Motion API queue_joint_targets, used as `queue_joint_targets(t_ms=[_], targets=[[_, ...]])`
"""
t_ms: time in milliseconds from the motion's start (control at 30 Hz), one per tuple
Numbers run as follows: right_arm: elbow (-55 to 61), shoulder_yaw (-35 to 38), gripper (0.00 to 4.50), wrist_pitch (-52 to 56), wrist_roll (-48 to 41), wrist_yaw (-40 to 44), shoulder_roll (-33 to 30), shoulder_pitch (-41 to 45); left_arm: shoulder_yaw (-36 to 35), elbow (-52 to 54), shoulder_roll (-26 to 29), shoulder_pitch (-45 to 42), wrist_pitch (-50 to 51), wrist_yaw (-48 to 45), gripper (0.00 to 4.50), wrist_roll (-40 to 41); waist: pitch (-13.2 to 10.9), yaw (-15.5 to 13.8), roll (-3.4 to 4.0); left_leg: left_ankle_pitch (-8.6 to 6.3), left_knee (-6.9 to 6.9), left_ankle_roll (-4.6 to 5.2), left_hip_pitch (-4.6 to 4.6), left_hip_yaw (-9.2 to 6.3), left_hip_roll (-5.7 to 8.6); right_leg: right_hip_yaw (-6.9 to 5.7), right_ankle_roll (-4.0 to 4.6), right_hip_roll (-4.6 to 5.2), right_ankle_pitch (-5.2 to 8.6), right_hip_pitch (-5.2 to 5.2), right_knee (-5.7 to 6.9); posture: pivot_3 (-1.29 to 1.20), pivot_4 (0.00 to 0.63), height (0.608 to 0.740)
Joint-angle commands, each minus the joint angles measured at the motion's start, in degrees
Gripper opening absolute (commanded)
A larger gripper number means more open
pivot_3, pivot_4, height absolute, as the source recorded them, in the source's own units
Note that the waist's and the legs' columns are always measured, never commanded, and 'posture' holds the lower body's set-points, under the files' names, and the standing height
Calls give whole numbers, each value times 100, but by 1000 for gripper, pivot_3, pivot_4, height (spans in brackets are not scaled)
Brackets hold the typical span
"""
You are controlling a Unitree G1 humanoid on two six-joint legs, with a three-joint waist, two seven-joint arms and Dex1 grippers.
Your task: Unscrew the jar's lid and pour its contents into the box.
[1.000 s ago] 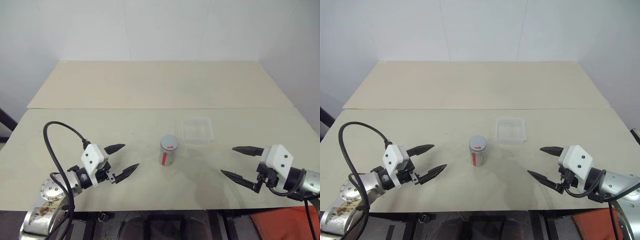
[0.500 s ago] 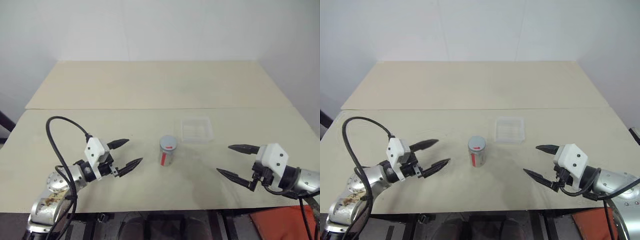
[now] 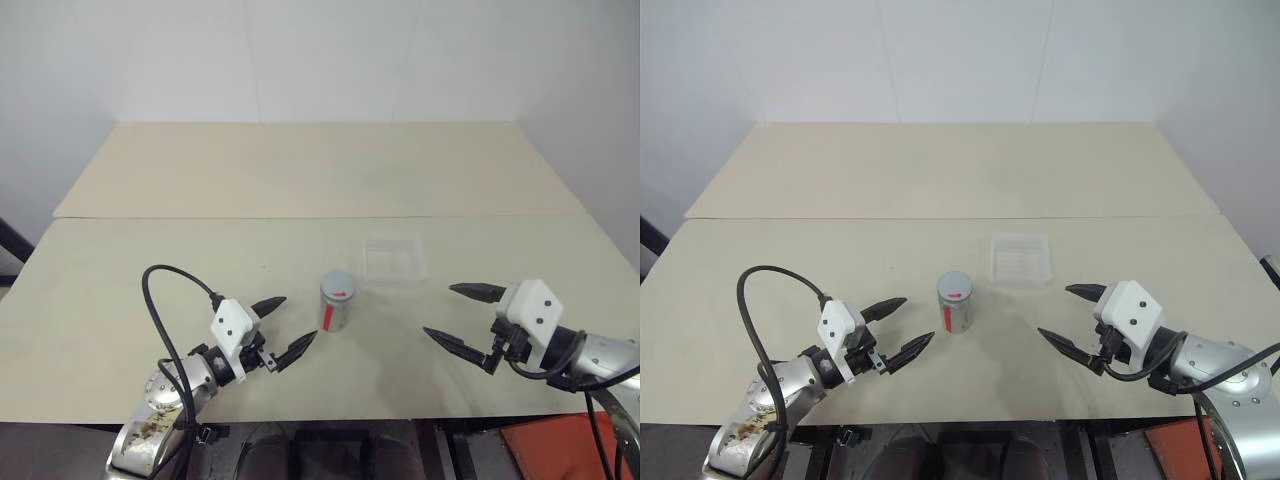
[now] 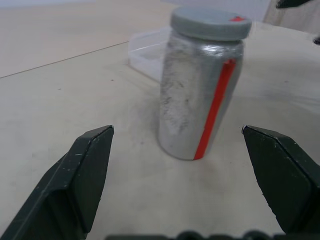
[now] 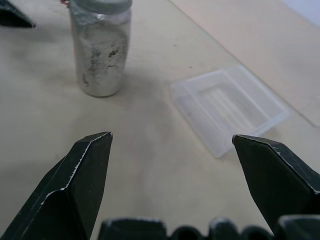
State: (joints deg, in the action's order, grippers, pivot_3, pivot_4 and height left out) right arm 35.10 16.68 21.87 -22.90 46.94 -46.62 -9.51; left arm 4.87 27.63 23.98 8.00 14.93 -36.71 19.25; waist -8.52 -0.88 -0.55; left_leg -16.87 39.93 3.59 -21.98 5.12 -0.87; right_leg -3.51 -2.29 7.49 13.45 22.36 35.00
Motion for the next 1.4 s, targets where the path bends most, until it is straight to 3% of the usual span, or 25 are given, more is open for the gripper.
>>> queue_joint_targets(t_ms=[33,433,1400], targets=[[255,43,4500,121,5,-105,-68,59,193,215,-140,68,-170,106,4476,-80,0,2,0,-1,1,2,-1,0,0,0,0,0,0,0,0,0,150,740],[599,459,4500,458,-148,-76,-248,-170,748,-236,-735,-108,-519,533,4476,-592,0,-16,0,-18,5,31,-2,-3,0,-1,0,0,0,-1,0,0,150,740],[669,709,4500,727,-87,-337,-264,-4,1066,-1578,-1874,-658,-1341,1354,4476,-1289,-1,-21,-1,-21,11,37,-8,-7,1,-6,-2,0,-1,-1,0,0,150,740]])
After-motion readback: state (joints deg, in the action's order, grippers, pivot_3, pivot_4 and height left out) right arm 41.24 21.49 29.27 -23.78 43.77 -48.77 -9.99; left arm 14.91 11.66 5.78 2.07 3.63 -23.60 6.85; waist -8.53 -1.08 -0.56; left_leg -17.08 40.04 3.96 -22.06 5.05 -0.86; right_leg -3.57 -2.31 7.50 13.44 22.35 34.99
